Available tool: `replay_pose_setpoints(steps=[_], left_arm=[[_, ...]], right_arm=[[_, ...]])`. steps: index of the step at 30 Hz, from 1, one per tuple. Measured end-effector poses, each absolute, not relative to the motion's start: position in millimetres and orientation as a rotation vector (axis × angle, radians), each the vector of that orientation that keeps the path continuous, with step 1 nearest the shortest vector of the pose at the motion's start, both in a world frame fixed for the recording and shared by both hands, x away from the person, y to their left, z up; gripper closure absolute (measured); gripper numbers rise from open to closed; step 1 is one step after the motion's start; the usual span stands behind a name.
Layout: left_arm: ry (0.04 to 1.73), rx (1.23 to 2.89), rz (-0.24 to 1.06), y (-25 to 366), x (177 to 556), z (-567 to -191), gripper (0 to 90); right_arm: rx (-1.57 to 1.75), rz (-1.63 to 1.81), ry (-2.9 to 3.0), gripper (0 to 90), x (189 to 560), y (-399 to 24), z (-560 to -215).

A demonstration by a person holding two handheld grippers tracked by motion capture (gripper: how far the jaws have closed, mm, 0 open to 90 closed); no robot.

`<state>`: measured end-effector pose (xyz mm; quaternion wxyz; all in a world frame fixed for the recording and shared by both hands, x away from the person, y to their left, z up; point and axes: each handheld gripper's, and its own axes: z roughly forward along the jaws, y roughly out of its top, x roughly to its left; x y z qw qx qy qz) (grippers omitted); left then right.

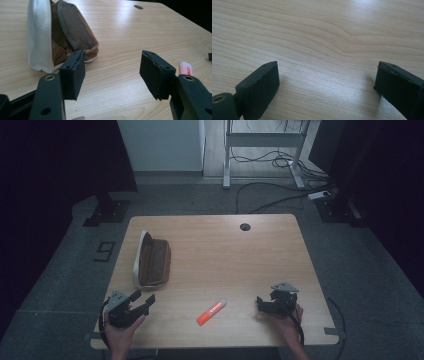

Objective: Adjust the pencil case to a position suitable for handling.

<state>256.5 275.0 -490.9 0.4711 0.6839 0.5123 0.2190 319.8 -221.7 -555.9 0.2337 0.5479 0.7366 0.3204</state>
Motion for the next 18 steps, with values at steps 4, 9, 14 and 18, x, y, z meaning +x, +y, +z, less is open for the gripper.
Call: replay_pose_setpoints(steps=[4,9,14,18], left_arm=[[1.28,1.661,0.562,283,257,-491,36.8],[1.305,1.643,0.57,290,259,-493,36.7],[1.333,1.635,0.576,297,264,-498,36.6],[1.34,1.632,0.574,299,268,-497,36.6]], right_arm=[[1.504,0.881,2.022,5.7,320,-222,-556],[1.503,0.882,2.021,6.3,320,-221,-556],[1.502,0.883,2.022,6.6,320,-221,-556],[1.501,0.884,2.022,6.9,320,-221,-556]])
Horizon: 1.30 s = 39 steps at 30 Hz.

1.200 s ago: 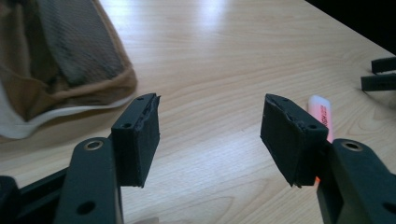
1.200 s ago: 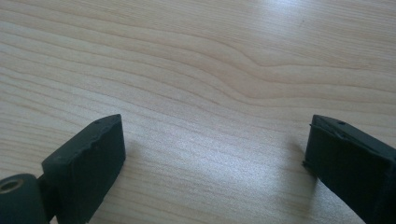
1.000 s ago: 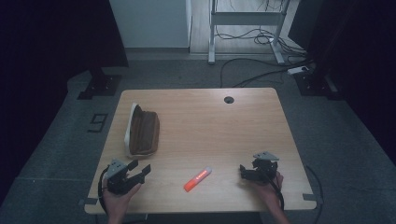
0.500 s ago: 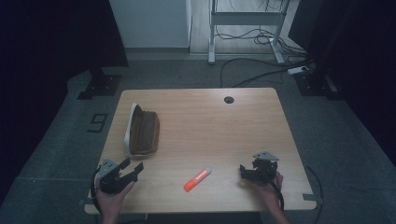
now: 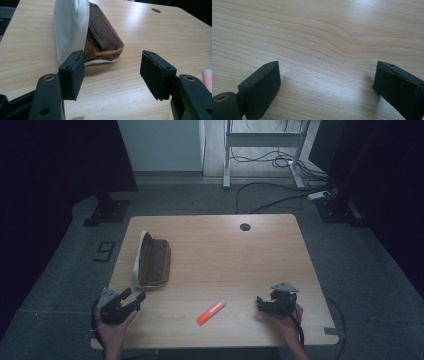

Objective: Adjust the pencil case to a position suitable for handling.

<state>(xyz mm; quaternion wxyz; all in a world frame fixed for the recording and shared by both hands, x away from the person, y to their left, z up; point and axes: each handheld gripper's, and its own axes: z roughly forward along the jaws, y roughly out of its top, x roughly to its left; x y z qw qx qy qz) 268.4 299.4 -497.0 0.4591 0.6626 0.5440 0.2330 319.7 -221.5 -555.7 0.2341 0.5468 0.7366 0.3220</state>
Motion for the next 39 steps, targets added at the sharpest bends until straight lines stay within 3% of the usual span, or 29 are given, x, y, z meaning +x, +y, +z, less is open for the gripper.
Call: replay_pose_setpoints(steps=[31,39], left_arm=[[1.414,1.69,0.648,303,339,-500,37.1],[1.459,1.69,0.646,307,351,-508,41.9]], right_arm=[[1.496,0.89,2.021,8.9,319,-222,-556],[1.496,0.89,2.021,9.0,319,-222,-556]])
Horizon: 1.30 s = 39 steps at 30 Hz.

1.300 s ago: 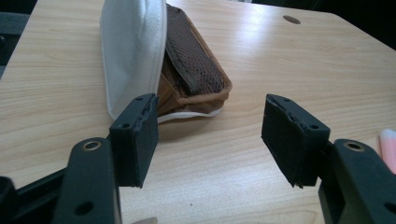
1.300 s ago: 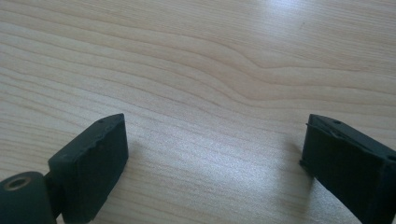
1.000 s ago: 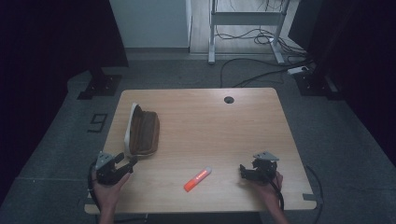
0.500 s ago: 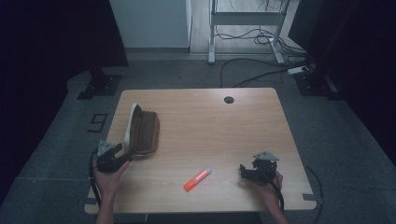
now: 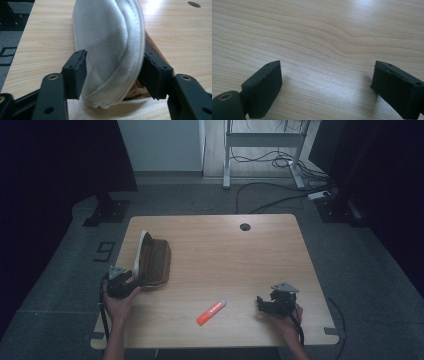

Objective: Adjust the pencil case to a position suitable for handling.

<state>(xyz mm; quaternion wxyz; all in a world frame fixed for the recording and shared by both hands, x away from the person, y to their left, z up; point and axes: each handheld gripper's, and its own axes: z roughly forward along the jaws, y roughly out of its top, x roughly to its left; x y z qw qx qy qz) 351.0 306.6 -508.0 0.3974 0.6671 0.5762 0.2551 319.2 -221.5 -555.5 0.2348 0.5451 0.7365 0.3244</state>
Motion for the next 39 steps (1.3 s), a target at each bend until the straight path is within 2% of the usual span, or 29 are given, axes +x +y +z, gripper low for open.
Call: replay_pose_setpoints(steps=[12,19,39], left_arm=[[1.524,1.674,0.694,307,354,-513,67.4],[1.58,1.607,0.698,315,354,-514,78.1],[1.523,1.469,0.602,321,346,-496,82.7]], right_arm=[[1.496,0.891,2.02,9.3,319,-222,-555],[1.497,0.891,2.02,9.4,319,-222,-555],[1.496,0.892,2.019,10.0,319,-222,-555]])
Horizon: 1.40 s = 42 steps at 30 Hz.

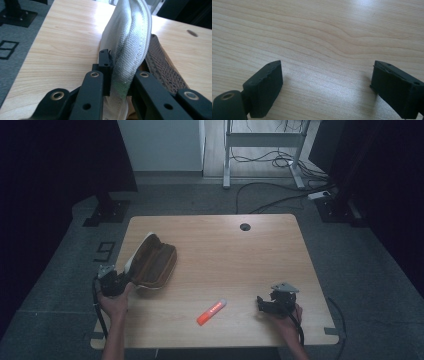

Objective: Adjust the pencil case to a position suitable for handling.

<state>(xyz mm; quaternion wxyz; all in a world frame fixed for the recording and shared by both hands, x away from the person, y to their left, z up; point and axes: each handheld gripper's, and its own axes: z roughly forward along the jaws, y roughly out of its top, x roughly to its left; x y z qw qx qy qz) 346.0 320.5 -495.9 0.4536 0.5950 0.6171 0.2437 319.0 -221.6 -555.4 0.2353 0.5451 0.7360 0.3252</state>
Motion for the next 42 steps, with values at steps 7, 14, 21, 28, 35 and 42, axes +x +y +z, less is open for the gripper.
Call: replay_pose_setpoints(steps=[7,14,21,28,35,42], left_arm=[[1.483,1.437,0.569,321,341,-490,83.4],[1.436,1.417,0.54,320,335,-483,83.6],[1.385,1.402,0.51,316,330,-478,83.7],[1.36,1.404,0.494,314,327,-476,83.9],[1.345,1.408,0.488,313,326,-475,84.0],[1.324,1.43,0.478,307,325,-474,84.0]], right_arm=[[1.496,0.892,2.019,10.1,319,-222,-555],[1.496,0.892,2.019,10.1,319,-222,-555],[1.496,0.892,2.019,10.1,319,-222,-555],[1.496,0.892,2.019,10.1,319,-222,-555],[1.496,0.892,2.019,10.1,319,-222,-555],[1.496,0.892,2.019,10.1,319,-222,-555]])
